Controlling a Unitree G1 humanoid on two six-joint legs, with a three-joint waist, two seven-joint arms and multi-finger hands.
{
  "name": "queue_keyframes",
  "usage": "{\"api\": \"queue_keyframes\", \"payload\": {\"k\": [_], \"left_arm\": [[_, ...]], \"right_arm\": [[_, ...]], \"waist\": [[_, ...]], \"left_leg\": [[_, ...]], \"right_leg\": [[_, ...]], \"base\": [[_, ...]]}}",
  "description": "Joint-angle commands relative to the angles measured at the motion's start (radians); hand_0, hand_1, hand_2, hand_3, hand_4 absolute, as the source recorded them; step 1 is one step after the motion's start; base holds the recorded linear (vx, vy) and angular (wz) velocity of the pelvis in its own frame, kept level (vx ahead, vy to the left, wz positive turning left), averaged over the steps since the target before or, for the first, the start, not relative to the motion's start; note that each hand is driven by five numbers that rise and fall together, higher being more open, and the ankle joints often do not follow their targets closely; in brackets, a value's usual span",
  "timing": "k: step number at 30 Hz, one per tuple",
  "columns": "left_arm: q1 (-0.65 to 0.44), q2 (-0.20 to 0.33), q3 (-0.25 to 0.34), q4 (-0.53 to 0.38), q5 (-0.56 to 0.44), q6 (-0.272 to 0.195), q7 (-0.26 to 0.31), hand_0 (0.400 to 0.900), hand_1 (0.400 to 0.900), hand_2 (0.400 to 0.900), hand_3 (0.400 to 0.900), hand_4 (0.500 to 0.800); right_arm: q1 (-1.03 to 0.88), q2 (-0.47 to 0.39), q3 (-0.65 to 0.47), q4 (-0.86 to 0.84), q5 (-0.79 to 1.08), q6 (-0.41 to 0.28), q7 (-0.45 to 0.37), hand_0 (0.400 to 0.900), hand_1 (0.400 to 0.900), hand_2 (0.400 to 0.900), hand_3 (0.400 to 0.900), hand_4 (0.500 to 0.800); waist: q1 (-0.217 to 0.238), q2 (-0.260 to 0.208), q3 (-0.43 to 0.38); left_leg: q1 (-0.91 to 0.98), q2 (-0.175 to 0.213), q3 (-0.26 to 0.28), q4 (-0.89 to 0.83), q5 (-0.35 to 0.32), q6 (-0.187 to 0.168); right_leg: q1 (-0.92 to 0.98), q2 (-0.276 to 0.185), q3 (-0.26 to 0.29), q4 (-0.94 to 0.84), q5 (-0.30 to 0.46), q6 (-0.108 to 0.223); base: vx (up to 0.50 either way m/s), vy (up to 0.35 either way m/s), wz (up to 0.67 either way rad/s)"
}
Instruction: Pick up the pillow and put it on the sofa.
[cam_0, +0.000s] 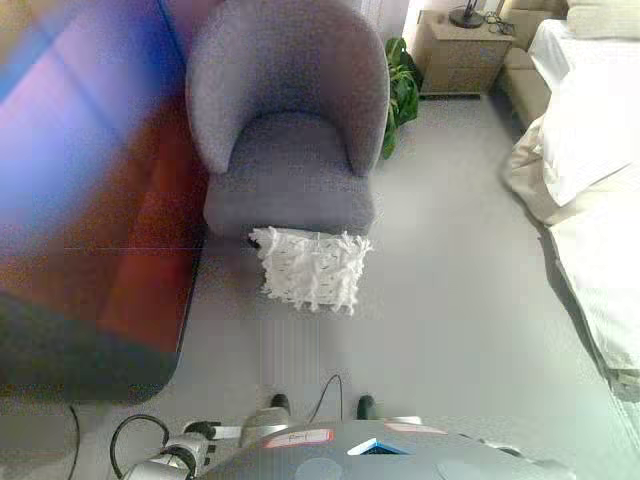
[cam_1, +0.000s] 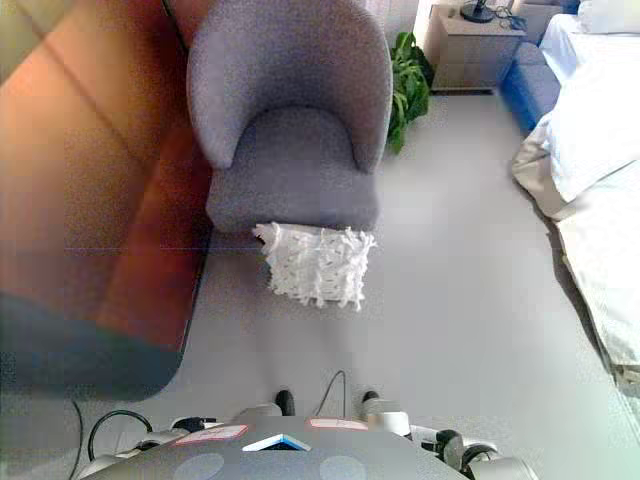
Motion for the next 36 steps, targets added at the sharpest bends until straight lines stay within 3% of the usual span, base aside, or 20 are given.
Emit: {"api": "queue_keyframes", "payload": {"k": [1, 20, 30, 31, 33, 36], "left_arm": [[-0.054, -0.003, 0.031, 0.071, -0.007, 0.012, 0.016, 0.9, 0.9, 0.9, 0.9, 0.8], [-0.059, 0.002, 0.025, 0.064, -0.003, 0.007, 0.031, 0.9, 0.9, 0.9, 0.9, 0.8], [-0.077, 0.001, 0.013, 0.048, 0.004, 0.017, 0.031, 0.9, 0.9, 0.9, 0.9, 0.8], [-0.08, -0.001, 0.011, 0.045, 0.003, 0.02, 0.031, 0.9, 0.9, 0.9, 0.9, 0.8], [-0.088, -0.007, 0.013, 0.039, -0.006, 0.016, 0.032, 0.9, 0.9, 0.9, 0.9, 0.8], [-0.086, -0.015, 0.021, 0.04, -0.016, 0.001, 0.023, 0.9, 0.9, 0.9, 0.9, 0.8]], "right_arm": [[-0.062, -0.001, 0.0, 0.066, -0.06, 0.023, -0.006, 0.9, 0.9, 0.9, 0.9, 0.8], [-0.073, -0.009, 0.017, 0.049, -0.086, -0.016, -0.034, 0.9, 0.9, 0.9, 0.9, 0.8], [-0.078, -0.006, 0.027, 0.047, -0.079, 0.011, -0.047, 0.9, 0.9, 0.9, 0.9, 0.8], [-0.081, -0.008, 0.031, 0.044, -0.08, 0.013, -0.049, 0.9, 0.9, 0.9, 0.9, 0.8], [-0.098, -0.02, 0.037, 0.033, -0.093, 0.02, -0.05, 0.9, 0.9, 0.9, 0.9, 0.8], [-0.117, -0.043, 0.059, 0.03, -0.111, 0.022, -0.046, 0.9, 0.9, 0.9, 0.9, 0.8]], "waist": [[0.022, 0.006, 0.029], [0.026, 0.003, 0.038], [0.014, 0.006, 0.054], [0.013, 0.003, 0.06], [0.016, -0.027, 0.089], [0.05, -0.037, 0.151]], "left_leg": [[0.004, -0.05, 0.018, 0.003, -0.064, 0.046], [-0.004, -0.043, 0.011, 0.003, -0.06, 0.043], [-0.004, -0.016, 0.015, 0.003, -0.04, 0.028], [-0.006, -0.009, 0.021, 0.026, -0.04, 0.024], [-0.09, -0.002, 0.025, 0.239, -0.077, 0.022], [-0.258, 0.02, -0.006, 0.436, 0.01, 0.006]], "right_leg": [[-0.04, 0.03, 0.038, 0.043, -0.014, 0.015], [-0.048, 0.041, 0.04, 0.048, -0.022, 0.007], [-0.063, 0.074, 0.06, 0.063, -0.04, -0.02], [-0.069, 0.074, 0.062, 0.071, -0.042, -0.026], [-0.099, 0.051, 0.072, 0.107, -0.037, -0.049], [-0.093, 0.062, 0.092, 0.14, -0.036, -0.075]], "base": [[0.0, 0.0, 0.0], [0.0, -0.017, 0.0], [-0.01, -0.069, 0.03], [-0.06, -0.067, 0.07], [-0.09, -0.096, -0.08], [0.02, -0.07, -0.39]]}}
